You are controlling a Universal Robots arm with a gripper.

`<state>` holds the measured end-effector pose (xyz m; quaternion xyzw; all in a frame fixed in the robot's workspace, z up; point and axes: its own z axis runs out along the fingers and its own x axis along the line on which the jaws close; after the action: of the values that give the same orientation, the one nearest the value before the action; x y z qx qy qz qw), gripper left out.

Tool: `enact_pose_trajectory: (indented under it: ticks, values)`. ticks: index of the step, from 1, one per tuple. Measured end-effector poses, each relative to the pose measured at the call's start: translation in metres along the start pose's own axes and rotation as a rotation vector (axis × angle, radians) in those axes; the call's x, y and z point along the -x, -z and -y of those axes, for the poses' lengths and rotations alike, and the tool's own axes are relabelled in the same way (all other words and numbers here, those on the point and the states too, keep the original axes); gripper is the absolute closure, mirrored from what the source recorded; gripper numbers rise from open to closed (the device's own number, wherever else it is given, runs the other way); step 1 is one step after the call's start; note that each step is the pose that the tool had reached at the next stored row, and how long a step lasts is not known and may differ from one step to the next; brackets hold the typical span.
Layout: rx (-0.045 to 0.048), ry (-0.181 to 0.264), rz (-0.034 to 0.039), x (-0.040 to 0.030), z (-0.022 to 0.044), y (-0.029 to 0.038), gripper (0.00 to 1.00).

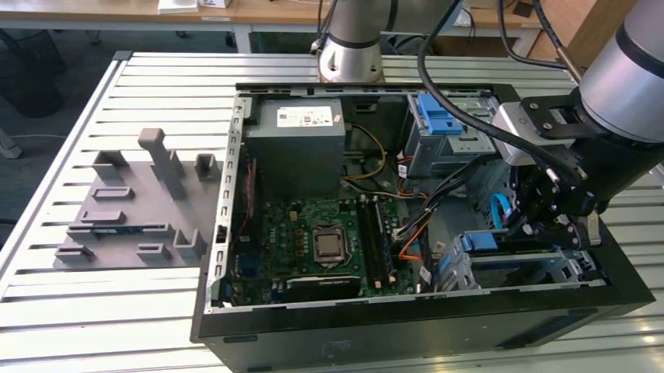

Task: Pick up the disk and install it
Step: 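Insert the second disk wire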

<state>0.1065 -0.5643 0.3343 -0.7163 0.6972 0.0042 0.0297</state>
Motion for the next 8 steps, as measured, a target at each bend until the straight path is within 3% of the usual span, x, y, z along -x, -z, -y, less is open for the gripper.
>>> enact_pose_trajectory:
  ticks: [8]
  values:
    - [-0.0001, -0.001, 0.0, 0.0, 0.0, 0.0011, 0.84]
